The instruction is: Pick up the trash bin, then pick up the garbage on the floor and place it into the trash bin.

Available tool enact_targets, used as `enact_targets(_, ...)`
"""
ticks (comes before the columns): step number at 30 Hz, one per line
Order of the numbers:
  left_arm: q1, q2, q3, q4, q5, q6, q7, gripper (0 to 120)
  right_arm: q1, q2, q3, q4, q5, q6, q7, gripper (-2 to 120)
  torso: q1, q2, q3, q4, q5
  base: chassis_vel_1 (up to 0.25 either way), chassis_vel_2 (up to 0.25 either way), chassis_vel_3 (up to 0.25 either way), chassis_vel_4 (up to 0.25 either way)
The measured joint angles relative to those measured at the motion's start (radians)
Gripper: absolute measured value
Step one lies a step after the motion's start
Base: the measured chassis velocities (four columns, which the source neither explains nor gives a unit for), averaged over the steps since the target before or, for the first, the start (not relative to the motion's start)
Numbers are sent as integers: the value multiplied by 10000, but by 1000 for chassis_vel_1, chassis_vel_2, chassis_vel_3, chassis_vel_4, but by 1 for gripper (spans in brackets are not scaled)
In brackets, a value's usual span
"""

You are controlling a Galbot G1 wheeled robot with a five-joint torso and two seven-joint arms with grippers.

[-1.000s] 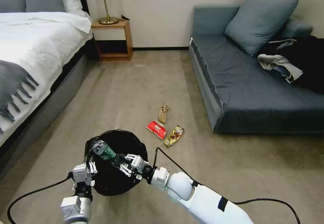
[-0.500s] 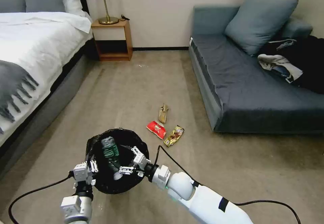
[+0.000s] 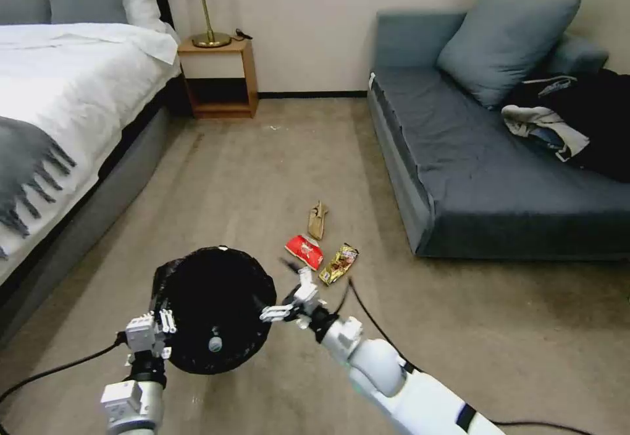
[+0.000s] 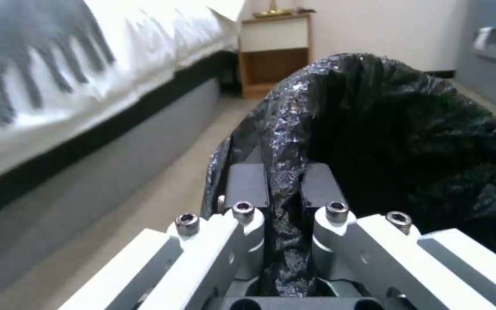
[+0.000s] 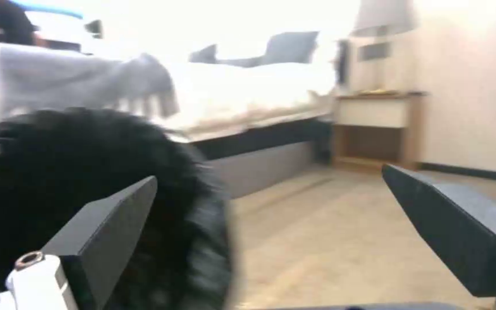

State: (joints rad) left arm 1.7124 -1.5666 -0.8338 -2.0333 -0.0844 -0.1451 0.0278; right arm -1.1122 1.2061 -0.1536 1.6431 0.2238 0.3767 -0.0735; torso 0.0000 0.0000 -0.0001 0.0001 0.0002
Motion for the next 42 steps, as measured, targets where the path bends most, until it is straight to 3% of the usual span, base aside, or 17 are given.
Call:
enact_targets(3, -115, 87, -114, 96, 45, 19, -111, 7, -753, -14, 814, 334, -655, 291, 149, 100, -1, 0, 0, -2, -1, 0, 0, 0, 0)
enact_targets(5, -265, 186, -173, 165, -26, 93, -216, 7, -1679, 117, 1720, 696, -1631, 525, 932, 100, 0, 0, 0, -3, -2, 0, 0, 0, 0)
enact_targets(10, -455, 353, -243, 236, -371, 184, -232, 7, -2629, 619, 3067, 735, -2492, 692, 2436, 100, 0, 0, 0, -3, -1, 0, 0, 0, 0)
enact_targets(14, -465, 424, -280, 267, -467, 192, -223, 7, -2861, 787, 3903, 469, -2633, 952, 2878, 100, 0, 0, 0, -3, 0, 0, 0, 0, 0)
enact_targets(19, -422, 419, -288, 307, -483, 178, -213, 7, -2911, 654, 4623, 163, -2637, 1281, 2695, 100, 0, 0, 0, -1, 0, 0, 0, 0, 0)
enact_targets(26, -389, 427, -303, 309, -533, 144, -178, 7, -2974, 679, 5637, -15, -1869, 950, 2384, 100, 0, 0, 0, -1, -1, 0, 0, 0, 0)
enact_targets(30, -389, 421, -303, 308, -533, 143, -177, 7, -3019, 663, 5630, 34, -1710, 896, 2320, 100, 0, 0, 0, -2, 0, 0, 0, 0, 0)
enact_targets(31, -391, 374, -287, 306, -532, 139, -173, 7, -3190, 586, 5540, 185, -1160, 757, 2074, 100, 0, 0, 0, -2, -2, 0, 0, 0, 0)
enact_targets(42, -406, 395, -328, 352, -472, 231, -185, 7, -3183, 615, 5326, 172, -1069, 794, 1968, 100, 0, 0, 0, -1, -2, 0, 0, 0, 0)
